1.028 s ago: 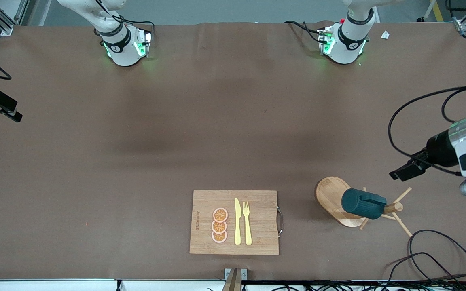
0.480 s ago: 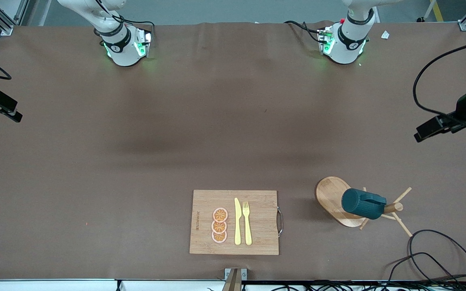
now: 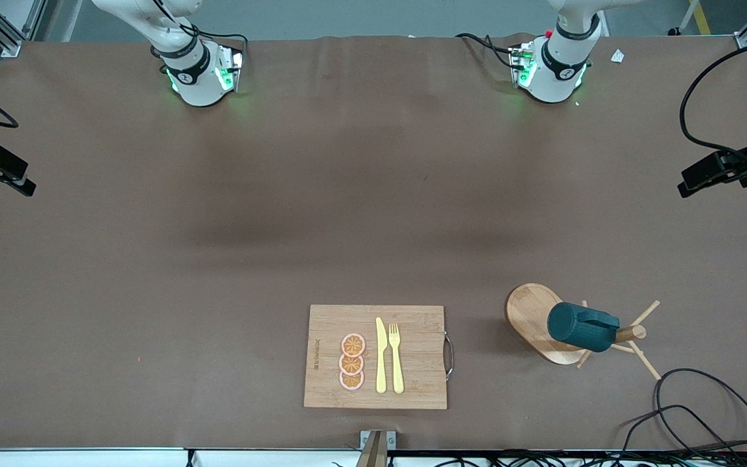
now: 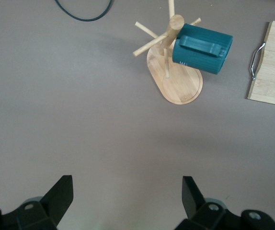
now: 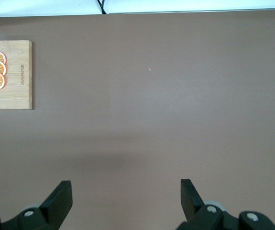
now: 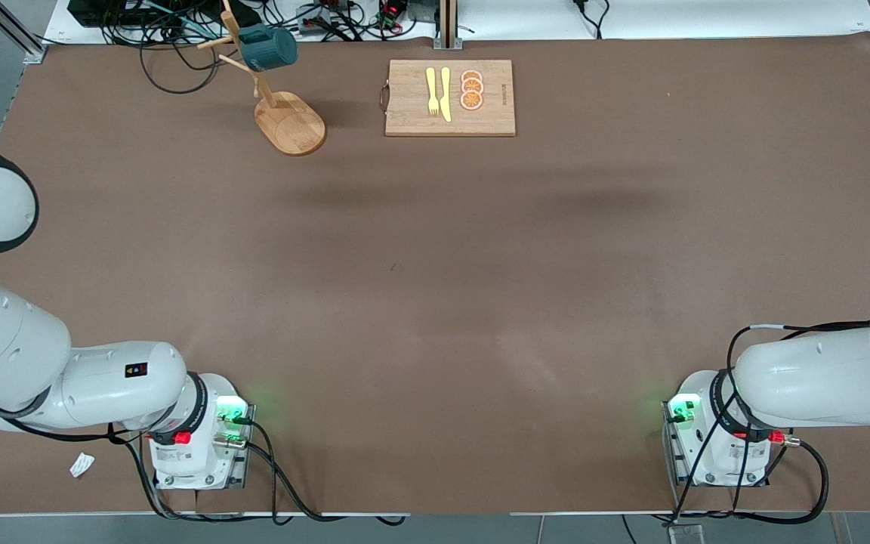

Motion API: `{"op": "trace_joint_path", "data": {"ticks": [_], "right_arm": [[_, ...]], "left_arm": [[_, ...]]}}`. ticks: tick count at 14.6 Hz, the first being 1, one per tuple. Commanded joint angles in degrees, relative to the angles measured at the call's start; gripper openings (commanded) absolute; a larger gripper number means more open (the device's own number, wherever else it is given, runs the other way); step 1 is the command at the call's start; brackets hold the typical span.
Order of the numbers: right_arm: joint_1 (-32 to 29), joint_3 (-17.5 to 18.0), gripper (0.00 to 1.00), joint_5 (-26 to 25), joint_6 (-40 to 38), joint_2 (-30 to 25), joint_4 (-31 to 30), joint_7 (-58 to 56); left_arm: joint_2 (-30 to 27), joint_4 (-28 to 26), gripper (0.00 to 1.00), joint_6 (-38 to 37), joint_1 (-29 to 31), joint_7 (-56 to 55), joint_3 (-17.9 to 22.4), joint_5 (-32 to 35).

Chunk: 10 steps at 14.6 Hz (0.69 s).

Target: Pass cup and hang on rack

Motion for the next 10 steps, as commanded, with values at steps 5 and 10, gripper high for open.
{"op": "trace_joint_path", "data": {"ticks": [5,10], "right_arm": [[-0.88,0.69,1.0,0.53,-0.45,0.27,0.65,0.62],[-0.88,0.6,1.0,0.53,-0.45,0.27,0.65,0.62]], "left_arm": [[-9.14,-10.8,1.0,0.2,-6.17,3.6,9.54,-4.09],[-9.93,-11.86,1.0,0.55,-6.34,3.52,9.28,-4.0]]}}
